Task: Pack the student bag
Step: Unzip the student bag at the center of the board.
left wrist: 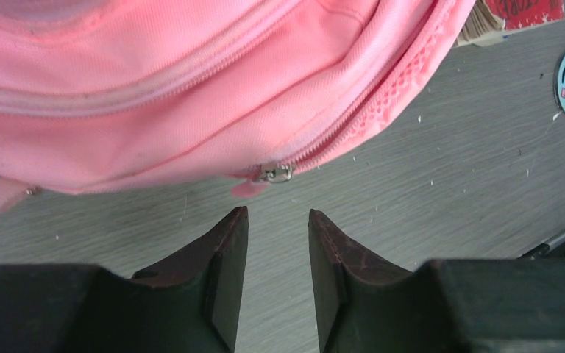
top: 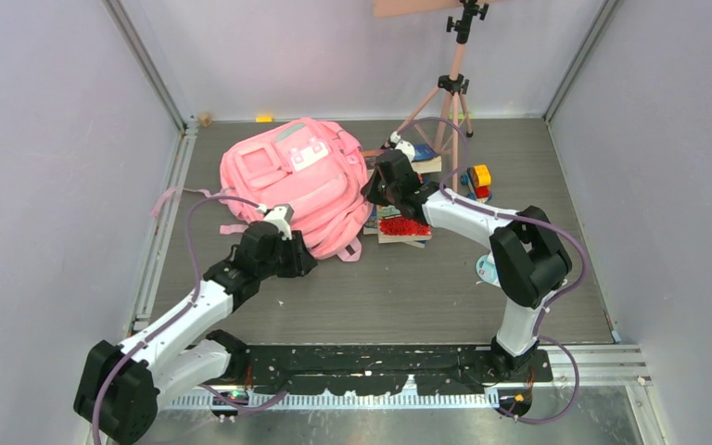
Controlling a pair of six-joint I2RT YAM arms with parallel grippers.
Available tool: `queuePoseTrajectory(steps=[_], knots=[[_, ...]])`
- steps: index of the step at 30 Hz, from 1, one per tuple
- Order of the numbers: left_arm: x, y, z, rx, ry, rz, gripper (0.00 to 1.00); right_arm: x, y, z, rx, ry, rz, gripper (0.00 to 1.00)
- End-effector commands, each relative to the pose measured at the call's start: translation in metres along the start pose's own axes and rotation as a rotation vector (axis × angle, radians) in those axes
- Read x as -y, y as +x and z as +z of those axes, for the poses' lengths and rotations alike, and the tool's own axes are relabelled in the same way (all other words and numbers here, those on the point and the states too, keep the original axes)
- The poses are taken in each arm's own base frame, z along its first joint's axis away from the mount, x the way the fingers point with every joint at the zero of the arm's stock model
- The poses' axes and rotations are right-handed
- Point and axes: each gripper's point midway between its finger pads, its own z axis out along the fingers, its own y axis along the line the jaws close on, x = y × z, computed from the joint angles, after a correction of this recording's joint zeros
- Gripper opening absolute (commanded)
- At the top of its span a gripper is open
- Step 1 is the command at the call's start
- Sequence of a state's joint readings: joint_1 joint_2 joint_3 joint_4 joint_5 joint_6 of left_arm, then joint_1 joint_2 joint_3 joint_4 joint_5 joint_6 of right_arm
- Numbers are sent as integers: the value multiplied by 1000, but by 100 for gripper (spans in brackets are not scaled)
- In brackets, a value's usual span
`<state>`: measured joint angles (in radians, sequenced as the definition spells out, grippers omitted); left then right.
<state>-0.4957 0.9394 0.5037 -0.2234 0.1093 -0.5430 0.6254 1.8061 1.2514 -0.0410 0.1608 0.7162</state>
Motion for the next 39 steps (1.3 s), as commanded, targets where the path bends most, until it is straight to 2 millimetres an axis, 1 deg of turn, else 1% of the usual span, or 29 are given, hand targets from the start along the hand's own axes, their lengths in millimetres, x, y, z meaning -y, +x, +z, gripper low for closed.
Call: queuePoseTrajectory(steps=[1,6,9,11,16,22,25,26,28,32,34,38,39], knots=[[6,-36,10,146,7,5,36,-30,-65,-28,167,-79,28,0],[-12,-33,16,130,-88,-3,32,-31,-67,-30,169,-85,23,0],[-18,-31,15,124,-119,0,32,-32,-67,-30,170,-86,23,0],[-20,-30,14,129,-130,0,34,-32,-67,-29,167,-88,23,0],[-15,-33,18,146,-94,4,37,-33,-65,-28,159,-95,27,1],[-8,-36,24,150,-57,16,37,-32,-62,-27,150,-95,29,0],[-8,-34,26,139,-54,24,31,-32,-61,-27,147,-97,29,0],[-7,-35,26,140,-53,25,26,-32,-61,-28,149,-98,29,0],[-8,-35,25,145,-59,24,15,-32,-63,-30,156,-97,27,0],[-14,-32,22,143,-88,11,2,-33,-73,-39,190,-92,15,1],[-17,-32,19,146,-107,1,0,-33,-82,-46,217,-88,4,0],[-22,-32,12,128,-147,-9,0,-21,-91,-60,243,-27,-43,0],[-23,-32,10,125,-157,-10,0,-16,-93,-63,249,-2,-49,0]])
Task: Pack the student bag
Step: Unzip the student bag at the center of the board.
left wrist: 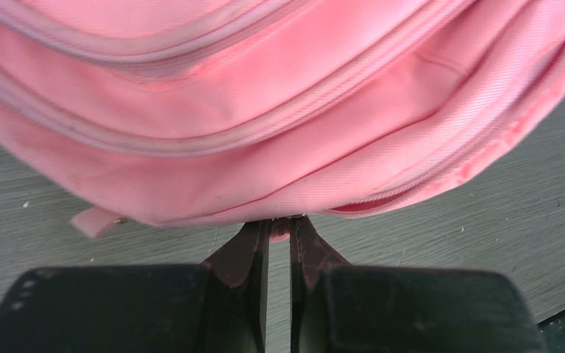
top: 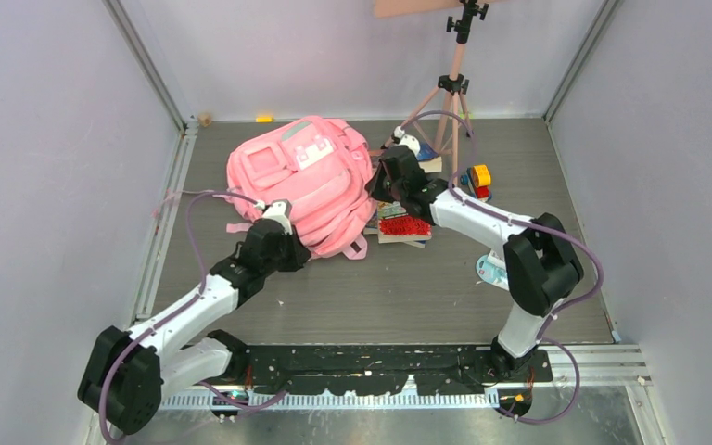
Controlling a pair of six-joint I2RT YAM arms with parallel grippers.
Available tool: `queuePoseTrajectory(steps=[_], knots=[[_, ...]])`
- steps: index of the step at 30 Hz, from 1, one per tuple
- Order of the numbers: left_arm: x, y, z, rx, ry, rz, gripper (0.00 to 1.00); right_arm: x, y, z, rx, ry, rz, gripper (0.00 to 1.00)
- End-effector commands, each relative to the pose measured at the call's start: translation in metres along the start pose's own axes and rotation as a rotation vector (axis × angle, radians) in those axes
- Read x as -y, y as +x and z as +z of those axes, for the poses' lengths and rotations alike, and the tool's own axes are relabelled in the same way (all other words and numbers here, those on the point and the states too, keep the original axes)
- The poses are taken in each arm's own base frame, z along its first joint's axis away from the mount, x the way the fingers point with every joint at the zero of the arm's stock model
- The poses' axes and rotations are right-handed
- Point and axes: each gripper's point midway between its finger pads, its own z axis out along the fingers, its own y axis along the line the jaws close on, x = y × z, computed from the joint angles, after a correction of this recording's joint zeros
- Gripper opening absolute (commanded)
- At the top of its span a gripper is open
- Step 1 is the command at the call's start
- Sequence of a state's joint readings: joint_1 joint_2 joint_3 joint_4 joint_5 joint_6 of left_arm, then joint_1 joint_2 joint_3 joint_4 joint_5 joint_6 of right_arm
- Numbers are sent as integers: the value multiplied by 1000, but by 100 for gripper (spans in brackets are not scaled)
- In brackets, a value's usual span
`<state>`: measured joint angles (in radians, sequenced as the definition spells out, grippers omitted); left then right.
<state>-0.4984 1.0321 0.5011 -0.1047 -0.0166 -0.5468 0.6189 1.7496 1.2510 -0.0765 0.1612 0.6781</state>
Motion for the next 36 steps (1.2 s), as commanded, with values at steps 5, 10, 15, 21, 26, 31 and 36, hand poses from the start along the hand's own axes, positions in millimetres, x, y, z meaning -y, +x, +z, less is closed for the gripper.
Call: queuePoseTrajectory(steps=[5,10,15,21,26,31,36], knots=[[-16,-15,-13,32,-101,-10,0,11,-93,-62,251,67,-52,0],[-29,-8,-9,2,-117,-47,0,39,-86,-74,204,85,-62,0],[-20,-5,-3,-6,-24,-68,0,63,-69,-75,154,113,-60,0],[7,0,1,-38,131,-59,12,69,-49,-72,72,81,-79,0],[4,6,4,-53,126,-59,37,67,-42,-72,40,59,-82,0],[4,7,3,-46,130,-57,57,67,-47,-76,50,62,-104,4],[-5,-5,-9,22,79,-72,73,77,-62,-91,83,125,-174,30]])
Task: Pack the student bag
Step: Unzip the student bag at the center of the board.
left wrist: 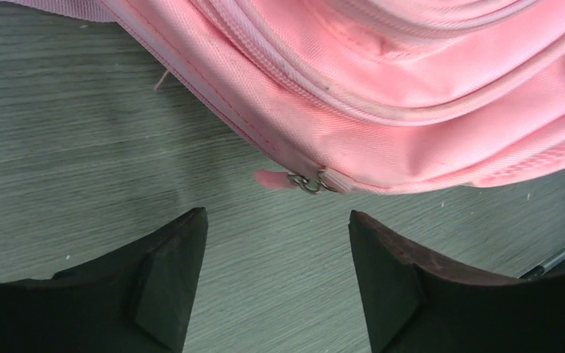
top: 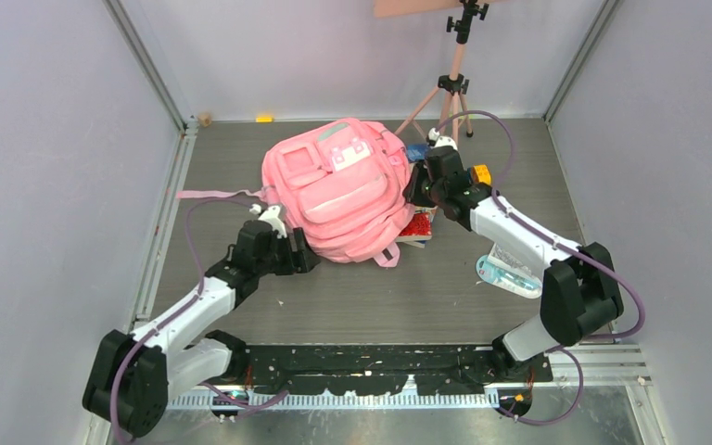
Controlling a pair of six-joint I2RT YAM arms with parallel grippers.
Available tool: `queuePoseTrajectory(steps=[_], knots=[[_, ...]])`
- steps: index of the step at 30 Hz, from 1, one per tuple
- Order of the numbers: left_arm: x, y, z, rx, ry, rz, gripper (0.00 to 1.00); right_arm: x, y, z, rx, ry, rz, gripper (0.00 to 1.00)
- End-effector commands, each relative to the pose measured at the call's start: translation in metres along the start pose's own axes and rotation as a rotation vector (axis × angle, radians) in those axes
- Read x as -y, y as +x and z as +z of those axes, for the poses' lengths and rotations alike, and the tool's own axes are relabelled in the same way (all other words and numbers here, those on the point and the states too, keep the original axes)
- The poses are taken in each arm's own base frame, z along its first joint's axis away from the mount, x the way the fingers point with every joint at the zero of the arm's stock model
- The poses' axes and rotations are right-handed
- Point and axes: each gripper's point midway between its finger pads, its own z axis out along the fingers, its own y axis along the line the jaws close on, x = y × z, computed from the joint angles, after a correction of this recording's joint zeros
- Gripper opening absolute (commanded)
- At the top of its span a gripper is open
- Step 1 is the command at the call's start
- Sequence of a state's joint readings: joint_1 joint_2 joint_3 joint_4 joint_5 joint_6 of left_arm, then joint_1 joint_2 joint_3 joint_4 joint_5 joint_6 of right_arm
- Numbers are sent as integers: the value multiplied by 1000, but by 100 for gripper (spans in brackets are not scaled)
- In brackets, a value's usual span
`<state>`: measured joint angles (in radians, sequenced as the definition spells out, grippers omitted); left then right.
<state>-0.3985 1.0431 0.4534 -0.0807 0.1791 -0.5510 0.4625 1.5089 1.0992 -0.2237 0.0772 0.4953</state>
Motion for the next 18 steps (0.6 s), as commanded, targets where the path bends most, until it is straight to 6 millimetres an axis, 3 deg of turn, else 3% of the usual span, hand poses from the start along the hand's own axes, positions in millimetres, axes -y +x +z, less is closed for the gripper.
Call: queuePoseTrajectory(steps=[1,5,8,13,16,17,18], knots=[[2,-26,-15,124,-7,-6,76,16,-43,-35,125,87,-92,35],[-7,-42,-36,180,-61,-48,84,31,-55,-54,160,169,-147,67],[-16,-50,-47,197,-82,-99,90,27,-57,-71,168,138,-200,75],[-42,-58,-54,206,-113,-227,93,-21,-33,-92,139,-110,-383,78],[-53,-59,-50,198,-115,-267,94,-48,-12,-98,140,-158,-567,80],[-54,-59,-49,198,-115,-268,94,-66,2,-99,122,-195,-628,81],[-55,-59,-48,201,-115,-266,94,-69,6,-98,120,-184,-688,81]])
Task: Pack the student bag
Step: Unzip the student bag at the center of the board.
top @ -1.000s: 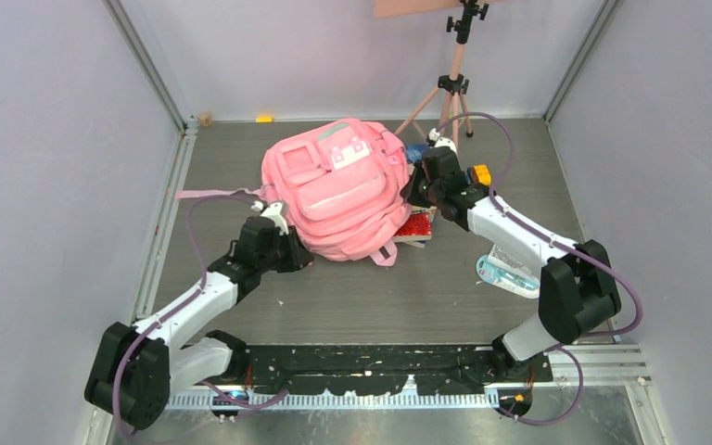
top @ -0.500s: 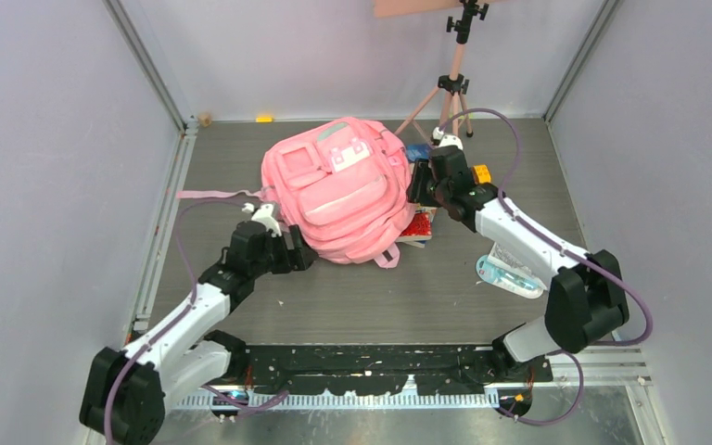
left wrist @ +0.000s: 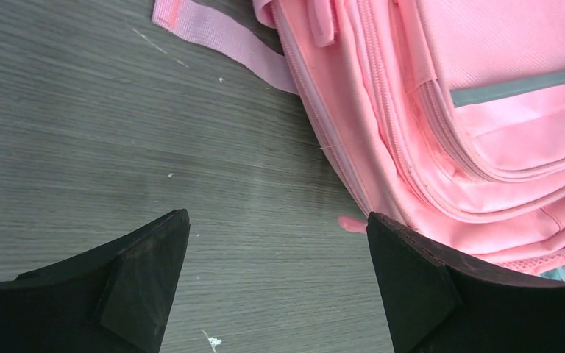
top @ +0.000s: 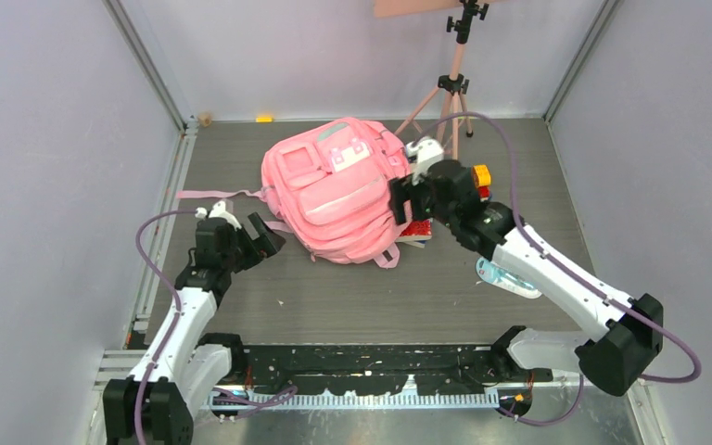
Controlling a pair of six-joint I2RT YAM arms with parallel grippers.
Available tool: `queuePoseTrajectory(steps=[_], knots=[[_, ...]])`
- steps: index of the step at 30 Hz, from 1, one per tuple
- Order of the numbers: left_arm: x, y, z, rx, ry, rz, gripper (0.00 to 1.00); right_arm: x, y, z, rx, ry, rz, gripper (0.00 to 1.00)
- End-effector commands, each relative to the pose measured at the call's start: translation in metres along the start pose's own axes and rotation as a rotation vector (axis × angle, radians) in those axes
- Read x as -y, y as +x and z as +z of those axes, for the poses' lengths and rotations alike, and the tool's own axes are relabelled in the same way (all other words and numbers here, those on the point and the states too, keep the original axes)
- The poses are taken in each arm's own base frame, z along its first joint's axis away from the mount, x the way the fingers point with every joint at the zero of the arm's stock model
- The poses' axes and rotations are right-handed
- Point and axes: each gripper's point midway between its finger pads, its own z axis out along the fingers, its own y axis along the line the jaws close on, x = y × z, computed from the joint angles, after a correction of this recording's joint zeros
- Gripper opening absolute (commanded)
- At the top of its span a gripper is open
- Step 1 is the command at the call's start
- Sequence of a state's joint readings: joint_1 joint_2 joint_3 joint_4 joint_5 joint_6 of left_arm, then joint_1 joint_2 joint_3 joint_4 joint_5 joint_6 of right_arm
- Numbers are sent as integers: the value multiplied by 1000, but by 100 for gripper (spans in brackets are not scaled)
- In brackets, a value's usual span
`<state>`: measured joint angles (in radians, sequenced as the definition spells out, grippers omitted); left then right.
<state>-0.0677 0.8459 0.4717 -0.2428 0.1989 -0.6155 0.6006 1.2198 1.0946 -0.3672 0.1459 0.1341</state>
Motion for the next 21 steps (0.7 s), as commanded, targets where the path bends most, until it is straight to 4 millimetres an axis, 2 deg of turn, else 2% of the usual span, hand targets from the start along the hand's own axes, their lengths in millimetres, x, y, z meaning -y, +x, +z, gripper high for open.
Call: queuePoseTrajectory(steps=[1,2,3,7,12,18,21], knots=[[8,-7,0,-3,49,-19,94,-64,15,-1,-21,-139,-316,81],[8,-7,0,-1,45,-17,94,-68,18,2,-29,-134,-366,82],[7,-7,0,-1,40,-13,94,-86,27,6,-57,-162,-413,82],[2,-4,-1,-7,24,-3,95,-123,53,25,-129,-206,-555,82],[-2,2,-1,-21,16,3,95,-159,72,40,-145,-223,-691,81],[-3,4,0,-24,17,10,95,-181,87,55,-172,-246,-778,81],[-3,5,-1,-28,19,17,95,-177,96,65,-188,-206,-815,78]])
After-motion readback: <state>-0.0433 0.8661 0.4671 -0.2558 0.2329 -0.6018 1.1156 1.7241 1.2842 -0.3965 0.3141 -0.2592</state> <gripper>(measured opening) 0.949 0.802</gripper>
